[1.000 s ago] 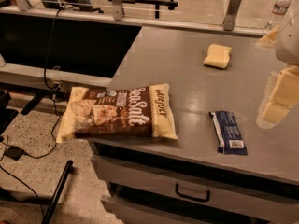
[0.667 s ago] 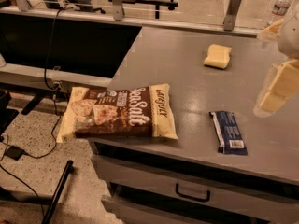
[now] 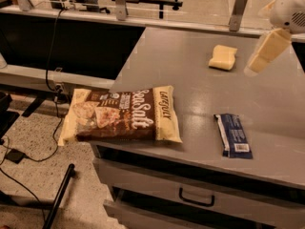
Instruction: Move sponge near brown chip bag
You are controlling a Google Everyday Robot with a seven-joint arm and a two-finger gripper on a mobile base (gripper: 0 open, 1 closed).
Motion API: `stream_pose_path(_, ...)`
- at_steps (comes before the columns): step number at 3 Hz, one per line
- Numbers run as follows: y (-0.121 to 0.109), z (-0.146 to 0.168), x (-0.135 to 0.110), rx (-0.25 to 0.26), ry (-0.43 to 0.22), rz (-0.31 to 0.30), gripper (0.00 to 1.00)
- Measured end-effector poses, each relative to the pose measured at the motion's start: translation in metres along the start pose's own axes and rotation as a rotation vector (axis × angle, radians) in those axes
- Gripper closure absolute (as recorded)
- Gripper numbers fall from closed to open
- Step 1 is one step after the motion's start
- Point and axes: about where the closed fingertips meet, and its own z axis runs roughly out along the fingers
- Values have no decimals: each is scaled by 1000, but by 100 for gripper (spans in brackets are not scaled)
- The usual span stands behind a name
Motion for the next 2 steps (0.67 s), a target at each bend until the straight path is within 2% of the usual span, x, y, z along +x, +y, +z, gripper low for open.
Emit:
stream_pose_path(1,-53,56,-3,-42,-44,87,0)
stream_pose_path(2,-89,77,-26,-20,-111,133,0)
